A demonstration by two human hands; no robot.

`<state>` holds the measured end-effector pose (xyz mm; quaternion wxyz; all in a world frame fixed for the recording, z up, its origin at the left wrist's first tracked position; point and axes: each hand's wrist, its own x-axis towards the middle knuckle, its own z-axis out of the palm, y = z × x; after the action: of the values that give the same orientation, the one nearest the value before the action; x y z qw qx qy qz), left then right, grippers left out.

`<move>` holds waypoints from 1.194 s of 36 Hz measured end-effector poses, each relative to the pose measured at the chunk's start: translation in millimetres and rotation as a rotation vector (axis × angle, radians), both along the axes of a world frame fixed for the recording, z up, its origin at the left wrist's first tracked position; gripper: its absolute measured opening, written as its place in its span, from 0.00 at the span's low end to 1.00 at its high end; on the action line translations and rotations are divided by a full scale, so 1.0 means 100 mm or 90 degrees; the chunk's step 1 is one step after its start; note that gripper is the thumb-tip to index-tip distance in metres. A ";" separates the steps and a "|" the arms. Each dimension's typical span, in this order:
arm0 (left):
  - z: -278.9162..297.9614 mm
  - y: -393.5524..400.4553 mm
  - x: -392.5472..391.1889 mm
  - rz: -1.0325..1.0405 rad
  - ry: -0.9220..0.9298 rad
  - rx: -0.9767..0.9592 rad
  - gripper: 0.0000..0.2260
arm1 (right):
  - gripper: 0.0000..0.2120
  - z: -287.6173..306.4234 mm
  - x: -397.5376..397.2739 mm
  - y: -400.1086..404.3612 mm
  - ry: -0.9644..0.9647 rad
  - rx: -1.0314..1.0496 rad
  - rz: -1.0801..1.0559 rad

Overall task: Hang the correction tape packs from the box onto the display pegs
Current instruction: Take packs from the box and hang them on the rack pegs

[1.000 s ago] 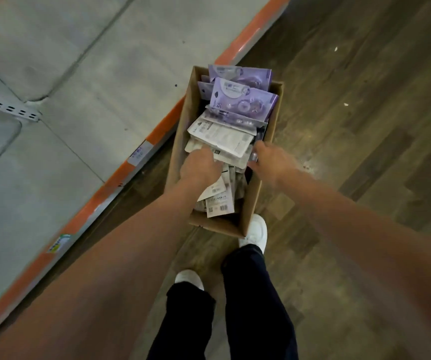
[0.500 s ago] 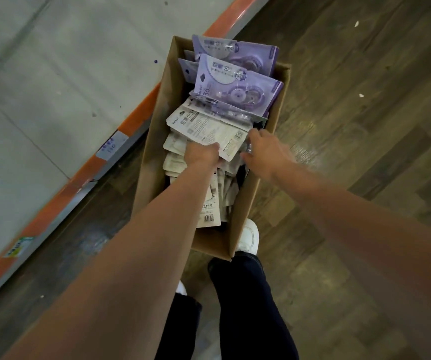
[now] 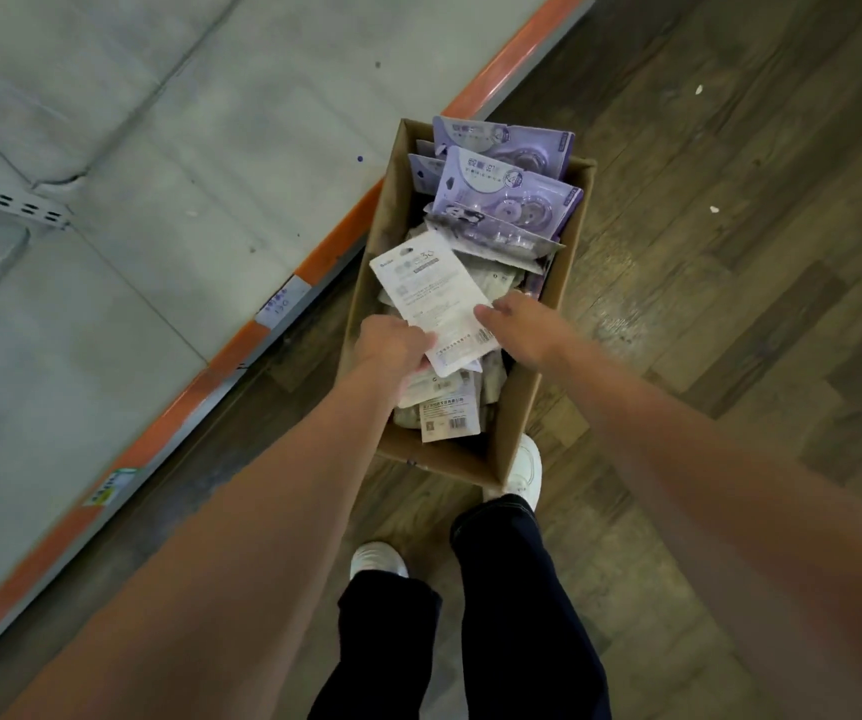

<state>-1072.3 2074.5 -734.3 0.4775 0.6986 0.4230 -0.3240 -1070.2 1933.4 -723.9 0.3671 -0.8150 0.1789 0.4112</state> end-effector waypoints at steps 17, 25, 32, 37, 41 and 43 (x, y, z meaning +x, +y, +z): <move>1.09 0.67 -0.38 -0.122 -0.106 -0.144 0.06 | 0.18 0.92 -0.65 0.75 -0.023 0.361 -0.501; 1.37 0.64 -0.43 -0.080 -0.118 -0.253 0.05 | 0.16 1.17 -0.78 0.77 -0.040 0.406 -0.513; 1.52 0.64 -0.42 0.034 -0.120 -0.291 0.11 | 0.16 1.35 -0.70 0.87 -0.100 0.348 -0.515; 1.80 0.67 -0.35 0.040 -0.165 -0.280 0.17 | 0.17 1.60 -0.60 0.89 -0.133 0.350 -0.542; 2.13 0.70 -0.32 0.022 -0.196 -0.288 0.14 | 0.16 1.92 -0.53 0.83 -0.150 0.355 -0.545; 2.28 0.73 -0.30 0.027 -0.214 -0.254 0.12 | 0.15 2.09 -0.49 0.78 -0.178 0.332 -0.551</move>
<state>-1102.5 2147.2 -506.5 0.6760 0.6257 0.2802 -0.2701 -1119.3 2011.4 -515.4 0.7145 -0.5951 0.3403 0.1398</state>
